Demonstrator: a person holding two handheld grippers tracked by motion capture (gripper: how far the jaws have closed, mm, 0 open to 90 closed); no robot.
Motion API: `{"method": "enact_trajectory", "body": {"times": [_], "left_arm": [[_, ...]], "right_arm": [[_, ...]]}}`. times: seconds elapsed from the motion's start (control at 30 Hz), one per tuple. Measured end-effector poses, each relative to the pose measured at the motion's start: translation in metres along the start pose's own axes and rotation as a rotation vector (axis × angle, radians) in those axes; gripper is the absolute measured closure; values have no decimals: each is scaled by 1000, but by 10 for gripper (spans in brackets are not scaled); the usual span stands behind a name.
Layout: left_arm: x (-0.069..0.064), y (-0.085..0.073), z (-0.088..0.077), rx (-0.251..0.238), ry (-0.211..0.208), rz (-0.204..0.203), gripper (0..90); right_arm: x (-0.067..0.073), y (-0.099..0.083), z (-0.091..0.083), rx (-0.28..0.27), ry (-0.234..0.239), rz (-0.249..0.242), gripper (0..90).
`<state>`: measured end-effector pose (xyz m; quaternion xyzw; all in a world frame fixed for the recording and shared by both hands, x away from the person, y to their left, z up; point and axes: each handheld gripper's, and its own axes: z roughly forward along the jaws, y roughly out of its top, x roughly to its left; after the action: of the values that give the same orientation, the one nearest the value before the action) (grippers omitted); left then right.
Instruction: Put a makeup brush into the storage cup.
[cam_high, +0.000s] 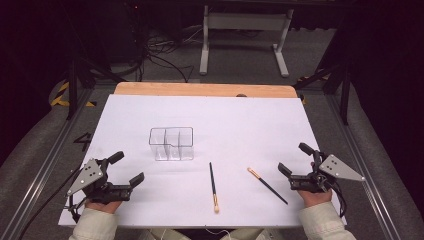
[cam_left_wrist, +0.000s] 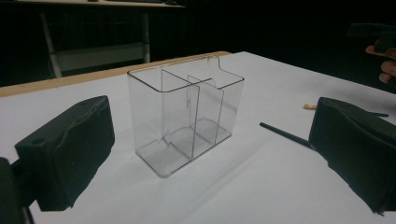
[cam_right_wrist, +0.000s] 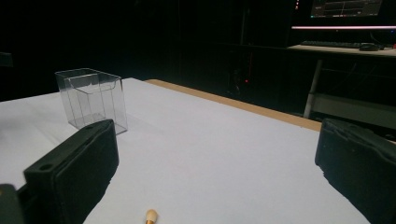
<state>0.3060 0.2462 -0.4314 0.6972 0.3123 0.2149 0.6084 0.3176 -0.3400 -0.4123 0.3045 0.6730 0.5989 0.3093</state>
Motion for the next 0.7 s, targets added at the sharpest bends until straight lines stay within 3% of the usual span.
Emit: {"method": "enact_trajectory", "body": {"times": [0.33,0.7], "left_arm": [[-2,2,2,3,-13,-1,9],[-7,12,15,-4,-79,2,9]], "right_arm": [[0,1,0,-5,5,6,3],[-2,0,-6,-6,-8,16,3]]}}
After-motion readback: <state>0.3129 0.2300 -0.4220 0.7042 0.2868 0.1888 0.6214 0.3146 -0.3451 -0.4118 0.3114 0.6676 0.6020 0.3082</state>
